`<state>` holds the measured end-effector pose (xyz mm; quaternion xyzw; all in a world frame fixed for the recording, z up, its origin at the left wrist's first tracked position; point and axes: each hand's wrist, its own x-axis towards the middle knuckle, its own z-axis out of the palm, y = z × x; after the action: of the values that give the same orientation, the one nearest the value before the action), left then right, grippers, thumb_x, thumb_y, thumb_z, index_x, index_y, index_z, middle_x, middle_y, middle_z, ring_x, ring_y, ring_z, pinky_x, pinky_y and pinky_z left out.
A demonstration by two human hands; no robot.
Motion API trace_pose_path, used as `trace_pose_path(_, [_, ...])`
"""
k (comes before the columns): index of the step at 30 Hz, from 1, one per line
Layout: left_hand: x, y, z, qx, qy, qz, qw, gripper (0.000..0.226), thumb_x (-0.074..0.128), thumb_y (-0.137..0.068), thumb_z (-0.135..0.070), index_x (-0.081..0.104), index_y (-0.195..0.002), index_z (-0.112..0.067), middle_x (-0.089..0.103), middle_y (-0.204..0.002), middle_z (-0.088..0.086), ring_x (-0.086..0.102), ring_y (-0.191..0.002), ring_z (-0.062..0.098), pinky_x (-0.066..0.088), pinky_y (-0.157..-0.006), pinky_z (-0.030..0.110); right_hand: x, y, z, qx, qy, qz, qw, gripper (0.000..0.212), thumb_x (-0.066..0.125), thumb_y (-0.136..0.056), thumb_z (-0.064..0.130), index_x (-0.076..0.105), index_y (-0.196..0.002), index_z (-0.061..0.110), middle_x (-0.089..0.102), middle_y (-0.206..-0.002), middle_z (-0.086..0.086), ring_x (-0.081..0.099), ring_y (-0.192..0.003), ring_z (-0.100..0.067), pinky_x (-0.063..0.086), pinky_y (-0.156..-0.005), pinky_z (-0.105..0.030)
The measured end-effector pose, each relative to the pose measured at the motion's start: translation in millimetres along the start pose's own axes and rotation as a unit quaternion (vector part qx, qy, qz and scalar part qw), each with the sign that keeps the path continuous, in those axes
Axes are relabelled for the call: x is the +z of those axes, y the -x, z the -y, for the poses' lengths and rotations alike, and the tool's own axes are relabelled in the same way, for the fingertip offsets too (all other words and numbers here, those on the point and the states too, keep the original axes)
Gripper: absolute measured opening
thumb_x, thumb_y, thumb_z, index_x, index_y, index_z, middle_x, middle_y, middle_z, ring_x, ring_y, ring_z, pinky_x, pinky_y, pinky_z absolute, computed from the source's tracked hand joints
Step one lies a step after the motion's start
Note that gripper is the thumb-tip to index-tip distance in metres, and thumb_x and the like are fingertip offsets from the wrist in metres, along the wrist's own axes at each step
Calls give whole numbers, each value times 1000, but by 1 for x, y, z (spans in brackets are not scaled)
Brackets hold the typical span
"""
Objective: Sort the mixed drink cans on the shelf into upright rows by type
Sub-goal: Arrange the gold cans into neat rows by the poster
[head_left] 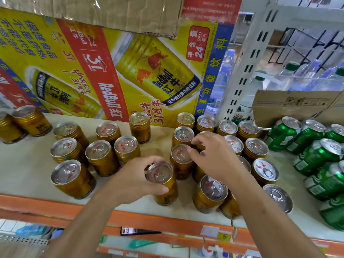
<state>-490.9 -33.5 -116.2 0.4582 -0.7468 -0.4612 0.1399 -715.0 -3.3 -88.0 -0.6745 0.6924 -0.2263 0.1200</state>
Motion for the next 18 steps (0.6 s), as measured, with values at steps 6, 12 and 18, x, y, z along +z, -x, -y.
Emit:
trace_pose_path(6, [28, -4, -2, -9, 43, 0, 999, 79, 83, -49, -50, 51, -121, -45, 61, -119, -23, 57, -112, -1, 48, -98, 36, -10, 7, -11, 22, 53, 62, 996, 42, 57, -95, 33, 55, -133, 17, 54, -137, 1, 46, -126, -18, 36, -102, -31])
trace_pose_path(12, [45, 0, -6, -4, 78, -28, 997, 66, 87, -51, -39, 55, -108, -41, 67, -106, -18, 62, -101, 1, 51, -93, 33, -14, 15, -14, 23, 34, 92, 995, 47, 52, -98, 35, 46, -142, 20, 45, -146, 1, 40, -133, -17, 33, -105, -30])
trace_pose_path(18, [50, 8, 3, 3, 124, -38, 992, 63, 90, -50, -34, 62, -105, -46, 65, -112, -17, 61, -107, 5, 52, -88, 24, -15, 21, -18, 15, 24, 101, 995, 47, 50, -99, 35, 45, -142, 17, 41, -150, 0, 32, -137, -16, 26, -109, -27])
